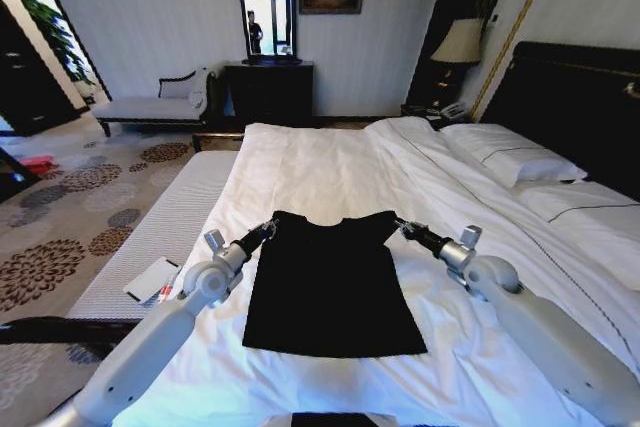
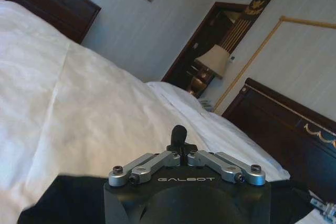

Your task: Fold the clothes on the bed.

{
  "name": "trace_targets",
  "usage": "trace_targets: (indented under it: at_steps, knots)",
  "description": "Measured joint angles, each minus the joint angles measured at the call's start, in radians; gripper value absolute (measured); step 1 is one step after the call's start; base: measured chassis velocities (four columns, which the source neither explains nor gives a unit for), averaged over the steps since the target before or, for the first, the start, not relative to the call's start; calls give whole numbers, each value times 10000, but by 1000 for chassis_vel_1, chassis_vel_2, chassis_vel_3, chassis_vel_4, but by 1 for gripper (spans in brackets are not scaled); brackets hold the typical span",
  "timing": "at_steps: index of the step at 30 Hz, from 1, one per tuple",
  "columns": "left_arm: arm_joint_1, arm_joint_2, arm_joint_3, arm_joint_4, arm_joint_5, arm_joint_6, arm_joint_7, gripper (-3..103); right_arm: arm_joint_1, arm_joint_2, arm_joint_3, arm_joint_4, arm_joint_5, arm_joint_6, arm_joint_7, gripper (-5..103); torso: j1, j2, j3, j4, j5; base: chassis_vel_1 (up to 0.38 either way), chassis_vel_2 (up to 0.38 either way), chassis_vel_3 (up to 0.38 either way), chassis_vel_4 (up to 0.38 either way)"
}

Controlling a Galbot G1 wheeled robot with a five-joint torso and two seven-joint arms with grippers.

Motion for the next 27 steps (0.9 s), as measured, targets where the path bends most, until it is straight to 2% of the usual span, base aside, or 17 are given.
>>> trace_targets:
  at_steps: [10, 16, 27]
  knots:
    - [1180, 445, -578, -907, 80, -53, 14, 1, -1743, 432, 917, 1008, -403, -3, 25, 0, -1, 0, 0, -3, 1, 0, 0, 0, 0]
    - [2127, 575, -971, -1277, 398, -95, 90, 1, -2660, 651, 1446, 1514, -588, -4, 50, 0, -1, -1, 0, -2, -1, 0, 0, 0, 0]
    - [3719, 328, -1653, -1798, 929, -175, 188, 1, -3880, 1009, 2250, 2057, -952, 86, -67, 0, -1, -1, 0, -2, 0, 0, 0, 0, 0]
